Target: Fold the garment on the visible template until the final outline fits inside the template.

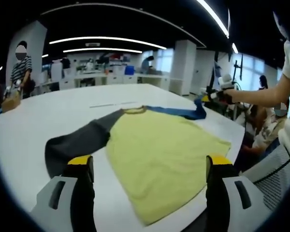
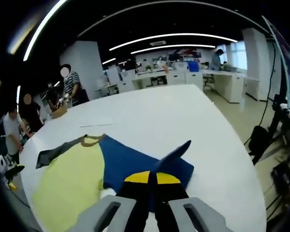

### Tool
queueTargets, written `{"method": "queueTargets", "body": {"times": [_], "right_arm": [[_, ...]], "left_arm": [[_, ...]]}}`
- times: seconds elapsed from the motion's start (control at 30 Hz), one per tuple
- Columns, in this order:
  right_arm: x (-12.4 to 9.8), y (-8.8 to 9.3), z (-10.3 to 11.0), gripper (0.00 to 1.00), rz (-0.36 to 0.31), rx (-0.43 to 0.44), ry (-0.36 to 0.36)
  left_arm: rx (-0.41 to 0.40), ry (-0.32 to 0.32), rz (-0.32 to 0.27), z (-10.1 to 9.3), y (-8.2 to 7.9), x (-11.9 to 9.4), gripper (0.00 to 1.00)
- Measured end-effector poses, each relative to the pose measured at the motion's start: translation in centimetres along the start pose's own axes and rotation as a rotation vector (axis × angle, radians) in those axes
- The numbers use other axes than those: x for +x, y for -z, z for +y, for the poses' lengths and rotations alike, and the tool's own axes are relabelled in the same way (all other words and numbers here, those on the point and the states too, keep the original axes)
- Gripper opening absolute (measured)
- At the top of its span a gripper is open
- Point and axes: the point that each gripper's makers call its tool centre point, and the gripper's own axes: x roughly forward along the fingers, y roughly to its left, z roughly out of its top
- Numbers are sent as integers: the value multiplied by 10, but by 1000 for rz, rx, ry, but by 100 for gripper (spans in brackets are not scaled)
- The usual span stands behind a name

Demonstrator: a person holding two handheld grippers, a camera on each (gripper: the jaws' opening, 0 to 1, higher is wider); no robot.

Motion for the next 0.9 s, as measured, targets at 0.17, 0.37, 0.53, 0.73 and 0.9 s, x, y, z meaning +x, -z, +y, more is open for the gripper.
{"method": "queueTargets", "body": {"times": [0.17,0.37,0.53,0.73,0.9], "right_arm": [[5,-3,11,0,1,6,-19],[12,-5,25,0,1,1,-40],[18,-5,37,0,7,-6,-62],[23,-5,51,0,13,-15,-84],[27,-5,62,0,18,-22,-101]], "left_arm": [[1,4,1,-1,0,0,94],[2,8,-3,-1,-1,1,94],[1,13,-7,-1,-1,1,94],[-1,19,-8,-2,0,2,94],[-3,23,-7,-2,2,2,94]]}}
